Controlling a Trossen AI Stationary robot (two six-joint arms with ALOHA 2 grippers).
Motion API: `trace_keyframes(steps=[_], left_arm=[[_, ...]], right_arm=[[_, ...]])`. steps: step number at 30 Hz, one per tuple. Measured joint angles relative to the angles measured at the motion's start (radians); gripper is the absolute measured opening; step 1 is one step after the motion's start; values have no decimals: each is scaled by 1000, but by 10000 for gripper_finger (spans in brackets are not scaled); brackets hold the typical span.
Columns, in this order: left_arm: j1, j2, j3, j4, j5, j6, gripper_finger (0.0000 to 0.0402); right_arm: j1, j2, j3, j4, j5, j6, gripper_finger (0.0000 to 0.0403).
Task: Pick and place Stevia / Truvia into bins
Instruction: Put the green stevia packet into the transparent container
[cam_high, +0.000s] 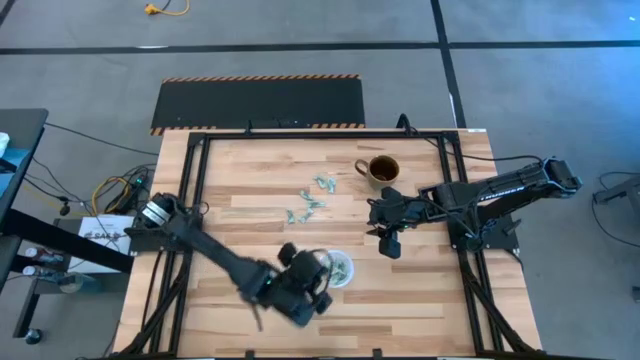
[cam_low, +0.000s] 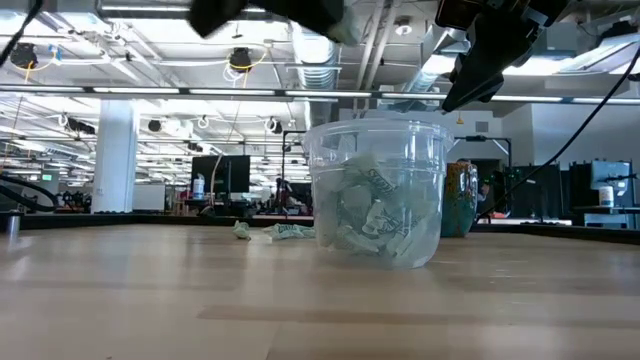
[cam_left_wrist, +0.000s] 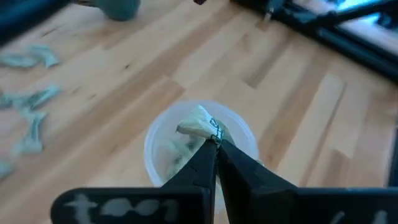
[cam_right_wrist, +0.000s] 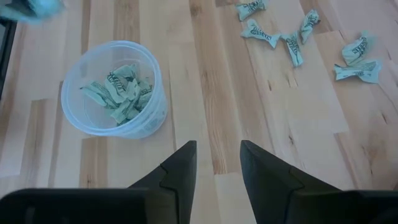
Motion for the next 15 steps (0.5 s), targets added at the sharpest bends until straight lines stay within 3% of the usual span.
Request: trace_keyframes(steps=[5, 9, 15], left_arm=[[112, 9, -1, 108, 246, 244, 0], [164, 10, -1, 108, 318, 329, 0], [216, 10, -20, 98, 535, 375, 6]], right_arm=[[0, 0, 0, 0, 0, 0, 116], [0, 0, 0, 0, 0, 0, 116], [0, 0, 0, 0, 0, 0, 116]])
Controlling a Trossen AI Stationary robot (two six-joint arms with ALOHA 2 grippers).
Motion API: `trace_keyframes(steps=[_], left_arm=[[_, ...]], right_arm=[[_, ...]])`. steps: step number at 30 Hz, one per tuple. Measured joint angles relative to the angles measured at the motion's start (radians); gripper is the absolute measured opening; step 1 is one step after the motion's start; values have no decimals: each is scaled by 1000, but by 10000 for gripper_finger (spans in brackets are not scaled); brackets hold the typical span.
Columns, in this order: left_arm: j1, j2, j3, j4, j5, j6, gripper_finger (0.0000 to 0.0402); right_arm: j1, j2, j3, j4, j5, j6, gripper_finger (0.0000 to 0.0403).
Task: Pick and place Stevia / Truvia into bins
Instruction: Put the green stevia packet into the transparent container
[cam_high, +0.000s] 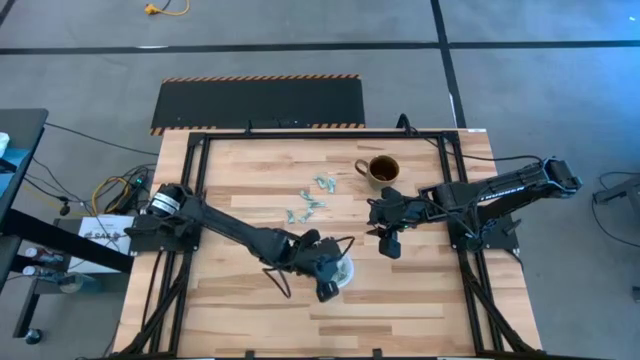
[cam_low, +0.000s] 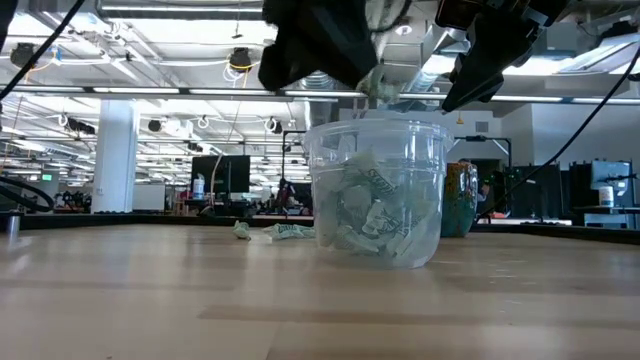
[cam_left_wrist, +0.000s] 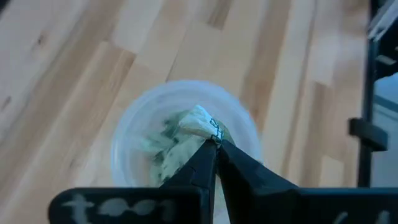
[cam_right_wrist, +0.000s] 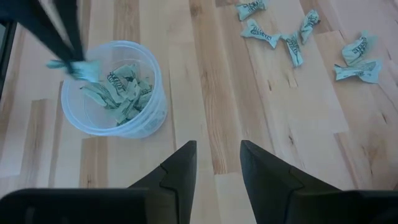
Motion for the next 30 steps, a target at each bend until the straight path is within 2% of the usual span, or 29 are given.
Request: trace_keyframes(steps=[7, 18, 22, 27, 30], left_arm=[[23, 1, -7, -4, 44, -9, 27], [31, -17, -7, -27, 52, -32, 95], [33, -98, -6, -93, -44, -29, 98], [16, -219, -6, -220, -240, -23, 98], [4, -266, -6, -308, -346, -25, 98]], right_arm=[[0, 0, 0, 0, 0, 0, 116], [-1, 0, 0, 2, 0, -5, 116], [-14, 0, 0, 34, -2, -28, 116], [-55, 0, 0, 96, -4, -55, 116], [-99, 0, 0, 135, -44, -90, 116]])
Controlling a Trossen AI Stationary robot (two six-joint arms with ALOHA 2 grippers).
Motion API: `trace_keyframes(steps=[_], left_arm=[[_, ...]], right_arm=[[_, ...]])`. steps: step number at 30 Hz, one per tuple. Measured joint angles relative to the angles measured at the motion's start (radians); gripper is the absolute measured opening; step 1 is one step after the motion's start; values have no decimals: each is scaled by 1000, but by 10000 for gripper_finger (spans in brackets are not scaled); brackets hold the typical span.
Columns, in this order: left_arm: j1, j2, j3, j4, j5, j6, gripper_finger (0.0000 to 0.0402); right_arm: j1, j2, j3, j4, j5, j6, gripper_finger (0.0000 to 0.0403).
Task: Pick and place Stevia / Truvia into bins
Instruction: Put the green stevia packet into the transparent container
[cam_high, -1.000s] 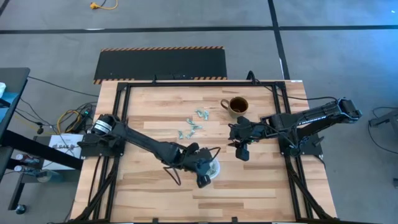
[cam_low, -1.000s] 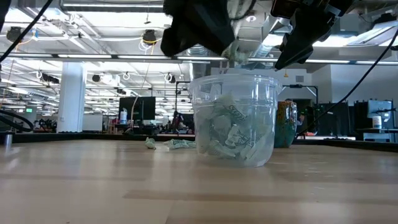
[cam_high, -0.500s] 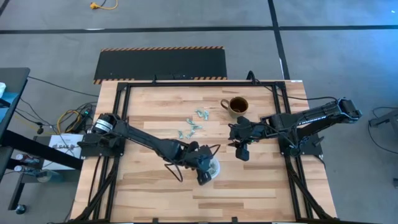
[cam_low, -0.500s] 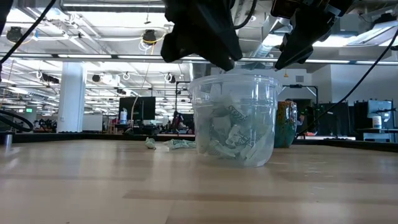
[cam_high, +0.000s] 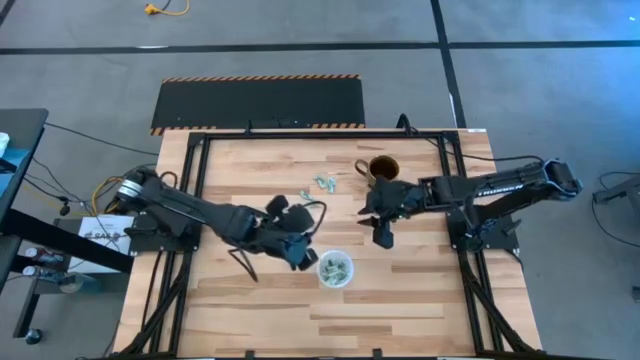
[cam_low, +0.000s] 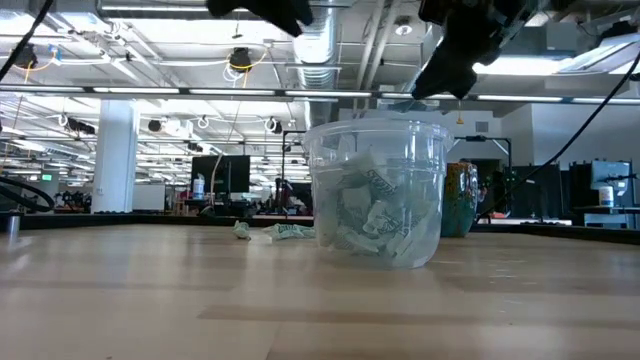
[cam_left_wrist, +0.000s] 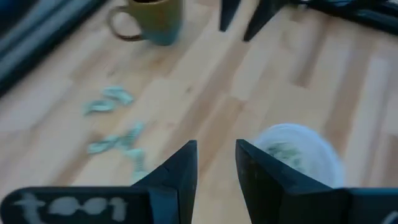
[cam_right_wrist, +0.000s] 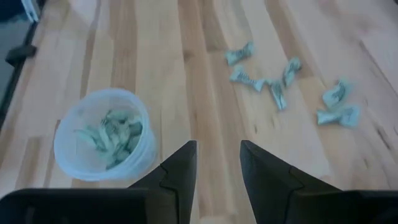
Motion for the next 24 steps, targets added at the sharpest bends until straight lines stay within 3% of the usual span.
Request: trace_keyframes(steps=[3, 7, 16, 20, 24], left_arm=[[9, -43, -33, -31, -10, -3, 98], [44, -104, -124, -9, 52, 17, 98], [187, -301, -441, 397, 334, 231, 98], [271, -353, -518, 457, 413, 271, 98], [333, -356, -545, 443, 445, 335, 98]], right_arm=[[-63, 0, 0, 49, -80, -31, 116], [-152, 1, 0, 97, -141, -91, 116], [-312, 7, 0, 115, -166, -287, 116], [-362, 73, 45, 76, -242, -322, 116], [-372, 203, 129, 41, -247, -319, 116]])
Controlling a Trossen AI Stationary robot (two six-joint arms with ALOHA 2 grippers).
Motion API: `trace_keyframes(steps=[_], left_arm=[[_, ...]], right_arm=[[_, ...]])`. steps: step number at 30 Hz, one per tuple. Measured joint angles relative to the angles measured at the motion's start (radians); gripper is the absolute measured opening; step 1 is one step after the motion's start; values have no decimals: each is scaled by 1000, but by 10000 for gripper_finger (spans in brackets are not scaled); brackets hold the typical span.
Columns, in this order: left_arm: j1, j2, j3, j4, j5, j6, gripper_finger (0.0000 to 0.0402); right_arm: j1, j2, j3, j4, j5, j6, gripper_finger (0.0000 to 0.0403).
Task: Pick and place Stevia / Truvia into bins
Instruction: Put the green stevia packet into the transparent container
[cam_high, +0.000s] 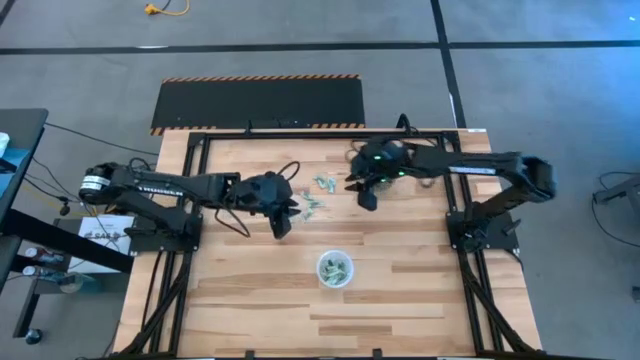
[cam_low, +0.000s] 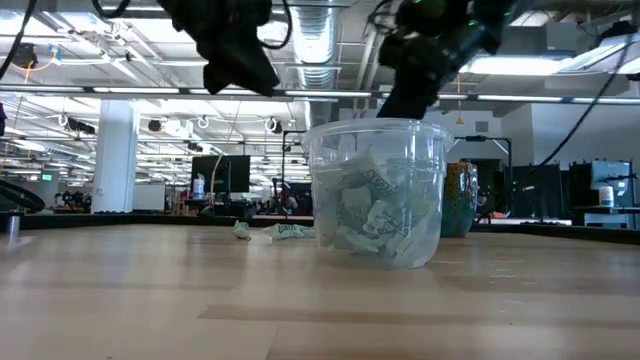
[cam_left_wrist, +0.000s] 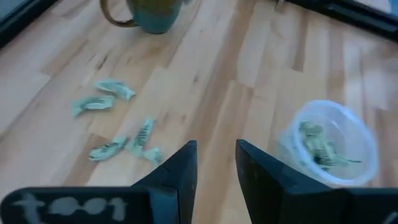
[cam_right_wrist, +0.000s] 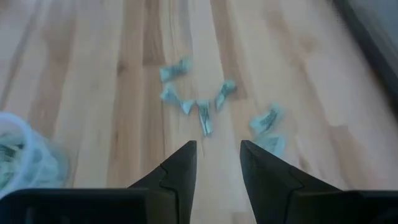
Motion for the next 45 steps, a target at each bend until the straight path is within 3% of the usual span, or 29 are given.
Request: trace_keyframes(steps=[5, 11, 16, 21, 25, 32, 42, 45], left_arm=[[81, 2, -10, -130, 17, 28, 98], [147, 2, -9, -248, 120, 49, 98], [157, 2, -9, -235, 109, 40, 98], [159, 2, -9, -238, 105, 40, 98], [159, 2, -9, -235, 88, 40, 98], [163, 2, -9, -235, 85, 40, 98], [163, 2, -8, -219, 78, 51, 98], [163, 2, -8, -218, 75, 62, 98]], right_arm=[[3, 171, 158, -109, 0, -37, 116], [2, 325, 323, -273, 6, -252, 116], [-18, 416, 366, -302, 58, -483, 116], [-47, 493, 371, -314, 80, -548, 116], [-48, 547, 372, -305, 152, -505, 116], [-48, 586, 403, -290, 154, -339, 129], [-68, 583, 477, -274, 131, -52, 204], [-68, 583, 477, -275, 131, -45, 225]])
